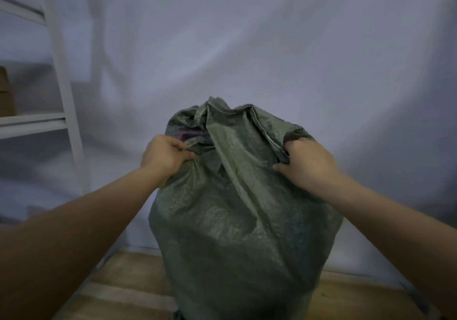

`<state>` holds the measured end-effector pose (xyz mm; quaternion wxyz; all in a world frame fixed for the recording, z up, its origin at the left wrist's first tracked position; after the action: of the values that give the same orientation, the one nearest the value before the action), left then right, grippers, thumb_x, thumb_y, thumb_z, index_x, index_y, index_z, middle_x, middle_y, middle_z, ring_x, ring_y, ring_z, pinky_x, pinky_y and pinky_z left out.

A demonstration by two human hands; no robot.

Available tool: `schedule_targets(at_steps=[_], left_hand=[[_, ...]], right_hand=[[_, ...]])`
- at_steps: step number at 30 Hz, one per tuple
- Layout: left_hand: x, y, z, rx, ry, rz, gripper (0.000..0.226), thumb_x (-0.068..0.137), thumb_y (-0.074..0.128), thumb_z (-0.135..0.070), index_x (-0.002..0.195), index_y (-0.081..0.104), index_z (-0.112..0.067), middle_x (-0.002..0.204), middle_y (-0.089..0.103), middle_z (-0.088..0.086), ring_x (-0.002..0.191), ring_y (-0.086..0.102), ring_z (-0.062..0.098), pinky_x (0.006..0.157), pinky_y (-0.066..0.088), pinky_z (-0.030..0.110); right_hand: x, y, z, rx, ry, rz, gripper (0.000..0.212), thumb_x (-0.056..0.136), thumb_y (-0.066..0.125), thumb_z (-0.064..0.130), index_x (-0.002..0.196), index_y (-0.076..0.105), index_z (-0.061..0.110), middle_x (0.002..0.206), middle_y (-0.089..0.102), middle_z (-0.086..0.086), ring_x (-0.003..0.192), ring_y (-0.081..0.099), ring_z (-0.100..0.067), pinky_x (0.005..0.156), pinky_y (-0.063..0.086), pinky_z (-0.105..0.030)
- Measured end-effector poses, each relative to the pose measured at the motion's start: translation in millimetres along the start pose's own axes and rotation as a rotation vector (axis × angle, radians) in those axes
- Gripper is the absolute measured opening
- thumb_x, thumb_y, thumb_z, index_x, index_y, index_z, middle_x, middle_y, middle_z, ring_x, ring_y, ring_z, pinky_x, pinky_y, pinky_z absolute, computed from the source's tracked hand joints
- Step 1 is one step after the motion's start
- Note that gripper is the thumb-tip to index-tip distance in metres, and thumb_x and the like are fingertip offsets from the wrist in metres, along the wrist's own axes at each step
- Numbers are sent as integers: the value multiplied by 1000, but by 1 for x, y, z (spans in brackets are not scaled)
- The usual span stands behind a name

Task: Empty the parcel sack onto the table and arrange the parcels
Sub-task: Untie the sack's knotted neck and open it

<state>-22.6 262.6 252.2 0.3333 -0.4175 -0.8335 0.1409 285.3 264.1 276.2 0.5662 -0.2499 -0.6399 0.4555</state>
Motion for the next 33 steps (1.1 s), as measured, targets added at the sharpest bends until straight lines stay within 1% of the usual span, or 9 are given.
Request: schedule_targets(at_steps=[3, 7, 11, 15, 17, 23, 27, 29, 33], left_hand=[[3, 11, -12, -177, -46, -41, 17, 71, 86, -34, 75, 76, -22, 85, 74, 6, 81, 69, 34, 77, 60, 49], [3, 30, -32, -351, -111, -25, 13, 75, 83, -30, 71, 74, -23, 73, 73, 4, 64, 66, 28, 73, 61, 51], [-2, 44, -52, -386, -85, 53, 20, 79, 81, -28, 93, 78, -15, 80, 74, 2, 65, 65, 21, 74, 62, 41], [-17, 56, -71, -438, 35, 288, 55, 78, 80, -8, 129, 59, -10, 107, 72, 9, 90, 68, 17, 73, 56, 22], [-15, 46, -73, -421, 83, 216, 66, 80, 76, 1, 138, 49, -12, 105, 70, 12, 87, 66, 17, 70, 55, 22], [5, 19, -56, -276, 39, -88, 22, 78, 81, -10, 99, 75, -7, 92, 70, 7, 88, 64, 18, 92, 52, 32], [8, 10, -71, -89, 121, -165, 6, 81, 79, -26, 84, 74, -28, 82, 64, -8, 83, 60, 16, 75, 47, 28], [16, 5, -85, 1, 127, -186, 5, 83, 76, -35, 81, 72, -36, 79, 64, -12, 78, 58, 14, 68, 42, 27], [48, -22, -141, -73, 155, -292, 5, 82, 75, -40, 83, 76, -35, 83, 67, -14, 78, 58, 11, 68, 39, 25]], right_hand=[[-14, -5, 11, 148, -10, 23, 62, 80, 51, 79, 73, 49, 17, 75, 58, 0, 74, 60, -23, 69, 50, -36], [-23, 6, 11, 419, 65, 214, 85, 64, 40, 95, 84, 64, 16, 84, 66, 0, 79, 64, -20, 76, 53, -35], [-16, 14, -6, 372, 14, 197, 55, 76, 68, 69, 65, 56, 16, 64, 55, 2, 72, 61, -23, 60, 41, -31], [1, -5, -36, 91, 84, -144, 33, 92, 62, 43, 76, 65, 14, 93, 62, -9, 101, 53, -36, 78, 33, -37], [8, -18, -45, 123, 115, -258, 25, 93, 62, 33, 80, 64, 11, 95, 62, -13, 99, 56, -38, 73, 32, -35], [18, -48, -22, -139, 15, -420, 13, 90, 60, 4, 96, 51, 10, 89, 61, -12, 85, 57, -35, 64, 31, -36], [28, -38, 1, -386, -154, -352, 15, 83, 62, -4, 90, 61, 9, 95, 58, -9, 87, 56, -33, 64, 29, -37], [43, -40, -5, -324, -113, -270, 15, 89, 54, -3, 97, 60, 8, 107, 56, -9, 94, 59, -35, 64, 32, -37], [89, -110, -41, 39, 84, -514, 17, 86, 53, 2, 96, 67, 5, 102, 65, -18, 95, 61, -41, 69, 42, -36]])
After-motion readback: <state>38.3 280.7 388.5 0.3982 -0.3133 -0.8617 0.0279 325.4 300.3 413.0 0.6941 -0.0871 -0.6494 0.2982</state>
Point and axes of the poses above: each hand's wrist, its own x-axis towards the middle knuckle, its own y-axis out of the palm, z = x × y, the point moved 10 cm from there along x, towards the middle knuckle
